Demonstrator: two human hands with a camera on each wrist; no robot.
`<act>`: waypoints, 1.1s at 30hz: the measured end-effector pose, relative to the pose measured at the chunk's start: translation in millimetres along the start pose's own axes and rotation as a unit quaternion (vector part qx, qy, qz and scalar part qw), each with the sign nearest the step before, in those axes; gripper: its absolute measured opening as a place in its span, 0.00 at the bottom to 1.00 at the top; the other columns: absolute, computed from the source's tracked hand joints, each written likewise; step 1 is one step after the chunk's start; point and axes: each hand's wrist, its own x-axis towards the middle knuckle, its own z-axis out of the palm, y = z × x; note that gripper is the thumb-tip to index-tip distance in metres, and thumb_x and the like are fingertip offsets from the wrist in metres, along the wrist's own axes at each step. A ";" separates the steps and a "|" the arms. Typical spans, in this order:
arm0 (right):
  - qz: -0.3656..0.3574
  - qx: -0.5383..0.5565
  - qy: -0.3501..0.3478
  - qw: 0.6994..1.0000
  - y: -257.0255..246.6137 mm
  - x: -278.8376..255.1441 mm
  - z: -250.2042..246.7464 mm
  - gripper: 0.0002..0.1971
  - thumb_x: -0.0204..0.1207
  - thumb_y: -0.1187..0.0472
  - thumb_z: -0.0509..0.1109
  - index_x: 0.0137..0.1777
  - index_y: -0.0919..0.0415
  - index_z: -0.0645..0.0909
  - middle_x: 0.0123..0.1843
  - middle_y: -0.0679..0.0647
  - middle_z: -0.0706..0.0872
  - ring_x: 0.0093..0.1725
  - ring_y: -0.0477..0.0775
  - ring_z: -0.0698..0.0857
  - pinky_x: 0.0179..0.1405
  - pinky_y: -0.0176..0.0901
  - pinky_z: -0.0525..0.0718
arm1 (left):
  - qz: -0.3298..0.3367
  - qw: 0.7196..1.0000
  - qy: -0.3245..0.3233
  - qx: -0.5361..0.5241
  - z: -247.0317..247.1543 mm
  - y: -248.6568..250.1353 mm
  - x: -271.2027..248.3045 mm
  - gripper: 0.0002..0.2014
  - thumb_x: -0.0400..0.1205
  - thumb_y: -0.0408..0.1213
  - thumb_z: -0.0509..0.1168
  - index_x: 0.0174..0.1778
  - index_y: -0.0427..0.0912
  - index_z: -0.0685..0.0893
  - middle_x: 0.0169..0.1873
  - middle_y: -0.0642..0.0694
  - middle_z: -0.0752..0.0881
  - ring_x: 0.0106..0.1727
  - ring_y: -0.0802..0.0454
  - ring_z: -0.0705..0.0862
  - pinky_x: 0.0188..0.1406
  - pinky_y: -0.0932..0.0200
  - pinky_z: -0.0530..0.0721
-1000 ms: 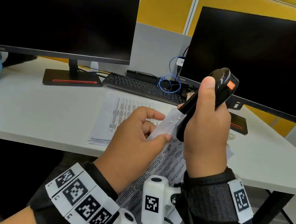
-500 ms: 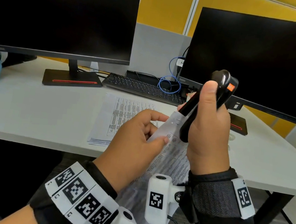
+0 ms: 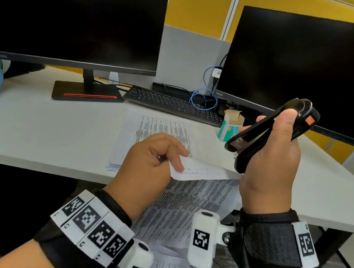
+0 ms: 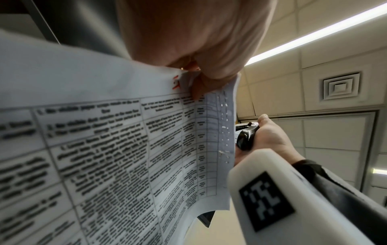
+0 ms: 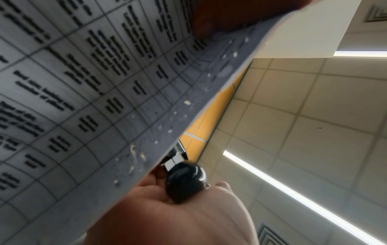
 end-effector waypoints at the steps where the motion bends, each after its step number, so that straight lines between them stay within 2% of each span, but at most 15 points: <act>1: -0.002 0.001 -0.003 1.000 0.1 0.5 -0.1 0.28 0.66 0.28 0.61 0.50 0.51 0.81 0.43 0.47 0.86 0.54 0.57 0.89 0.57 0.55 0.87 | 0.002 1.000 0.000 -0.002 0.1 -0.7 -0.1 0.24 0.67 0.14 0.66 0.20 0.51 0.82 0.38 0.56 0.87 0.45 0.60 0.84 0.48 0.69 0.79; 4: -0.005 0.009 -0.008 1.000 0.5 1.7 -0.6 0.31 0.66 0.29 0.61 0.53 0.56 0.80 0.44 0.51 0.87 0.47 0.51 0.91 0.46 0.45 0.87 | -0.001 1.000 0.006 -0.005 0.8 0.0 -0.4 0.18 0.65 0.23 0.64 0.20 0.54 0.80 0.38 0.56 0.87 0.46 0.59 0.84 0.48 0.67 0.79; 6: -0.005 0.004 -0.005 1.000 1.6 1.7 -0.7 0.33 0.65 0.29 0.61 0.54 0.57 0.81 0.46 0.53 0.87 0.48 0.52 0.91 0.48 0.46 0.87 | -0.009 1.000 0.009 -0.006 0.6 -0.2 -0.5 0.17 0.65 0.24 0.63 0.20 0.54 0.80 0.37 0.56 0.87 0.46 0.58 0.84 0.48 0.65 0.80; 8: -0.002 -0.003 -0.003 1.000 3.3 1.3 -0.7 0.31 0.65 0.28 0.61 0.52 0.54 0.81 0.46 0.52 0.87 0.52 0.53 0.90 0.53 0.49 0.87 | -0.017 1.000 0.000 -0.013 -0.4 -0.6 -0.7 0.19 0.67 0.20 0.65 0.21 0.52 0.80 0.37 0.55 0.87 0.46 0.58 0.84 0.47 0.64 0.81; 11: -0.003 -0.025 -0.012 1.000 5.4 2.3 -0.7 0.28 0.66 0.28 0.61 0.47 0.52 0.81 0.43 0.49 0.86 0.48 0.50 0.88 0.52 0.48 0.86 | -0.038 0.999 0.006 -0.022 -2.4 -1.1 -0.3 0.25 0.71 0.12 0.66 0.23 0.50 0.81 0.36 0.53 0.88 0.44 0.57 0.85 0.42 0.64 0.82; 14: 0.019 -0.118 -0.047 0.992 9.6 11.1 -5.3 0.29 0.66 0.27 0.61 0.44 0.54 0.82 0.44 0.55 0.87 0.46 0.55 0.88 0.49 0.52 0.87 | -0.066 0.997 0.027 -0.005 -5.6 -7.5 1.5 0.18 0.77 0.19 0.68 0.31 0.49 0.84 0.36 0.44 0.88 0.41 0.43 0.86 0.43 0.50 0.86; 16: 0.077 -0.221 -0.084 0.969 16.9 21.0 -10.8 0.36 0.62 0.23 0.59 0.46 0.56 0.83 0.48 0.58 0.89 0.50 0.60 0.89 0.56 0.60 0.87 | -0.095 0.995 0.041 0.002 -10.2 -14.6 2.2 0.15 0.80 0.23 0.67 0.34 0.49 0.85 0.34 0.39 0.87 0.36 0.39 0.84 0.40 0.46 0.85; 18: 0.159 -0.281 -0.100 0.941 25.1 31.8 -17.1 0.38 0.59 0.21 0.57 0.50 0.53 0.83 0.50 0.56 0.89 0.52 0.61 0.88 0.59 0.63 0.85 | -0.124 0.991 0.055 0.006 -16.3 -22.7 2.5 0.12 0.80 0.25 0.67 0.39 0.48 0.86 0.34 0.43 0.90 0.37 0.46 0.87 0.41 0.50 0.87; 19: 0.194 -0.300 -0.105 0.928 30.2 37.6 -20.9 0.35 0.62 0.23 0.58 0.53 0.51 0.82 0.51 0.55 0.88 0.52 0.59 0.87 0.59 0.61 0.84 | -0.140 0.988 0.059 0.008 -19.2 -26.4 2.5 0.09 0.80 0.26 0.68 0.42 0.46 0.87 0.36 0.46 0.91 0.39 0.48 0.90 0.43 0.51 0.88; 22: 0.250 -0.352 -0.120 0.894 46.5 52.6 -32.9 0.23 0.75 0.40 0.67 0.64 0.52 0.79 0.51 0.55 0.85 0.49 0.57 0.84 0.55 0.55 0.82 | -0.174 0.982 0.068 0.019 -25.9 -37.3 2.9 0.04 0.82 0.32 0.69 0.44 0.44 0.87 0.38 0.47 0.92 0.41 0.51 0.91 0.42 0.54 0.88; 25: 0.296 -0.409 -0.117 0.855 60.5 62.1 -39.1 0.18 0.73 0.53 0.72 0.60 0.57 0.78 0.49 0.61 0.85 0.50 0.62 0.84 0.59 0.58 0.84 | -0.184 0.979 0.081 0.038 -31.3 -45.7 3.6 0.05 0.83 0.34 0.68 0.42 0.45 0.87 0.35 0.50 0.91 0.34 0.59 0.87 0.35 0.61 0.82; 27: 0.302 -0.461 -0.130 0.824 66.9 65.0 -40.2 0.16 0.71 0.57 0.74 0.57 0.60 0.81 0.49 0.62 0.86 0.50 0.64 0.86 0.60 0.61 0.85 | -0.189 0.978 0.086 0.036 -34.0 -49.8 4.2 0.05 0.83 0.35 0.68 0.42 0.46 0.87 0.37 0.49 0.91 0.37 0.56 0.88 0.38 0.56 0.84; 30: 0.258 -0.537 -0.176 0.784 70.9 67.5 -35.8 0.13 0.70 0.57 0.73 0.53 0.61 0.85 0.46 0.61 0.87 0.45 0.61 0.86 0.50 0.51 0.87 | -0.191 0.977 0.086 0.035 -37.4 -52.8 5.2 0.05 0.83 0.36 0.68 0.42 0.47 0.88 0.39 0.47 0.92 0.43 0.47 0.90 0.46 0.47 0.88; 31: 0.243 -0.556 -0.191 0.772 71.4 69.0 -33.5 0.14 0.71 0.57 0.73 0.55 0.61 0.86 0.47 0.60 0.87 0.46 0.60 0.86 0.48 0.48 0.85 | -0.191 0.977 0.085 0.032 -38.0 -52.9 5.4 0.05 0.83 0.36 0.68 0.42 0.47 0.88 0.39 0.47 0.92 0.43 0.47 0.90 0.47 0.46 0.88; 33: 0.218 -0.605 -0.219 0.734 70.6 72.1 -29.6 0.18 0.74 0.56 0.73 0.62 0.61 0.85 0.55 0.60 0.87 0.53 0.59 0.84 0.54 0.47 0.83 | -0.188 0.978 0.085 0.030 -38.9 -52.4 5.4 0.05 0.83 0.35 0.68 0.43 0.46 0.87 0.38 0.47 0.92 0.41 0.50 0.90 0.45 0.49 0.87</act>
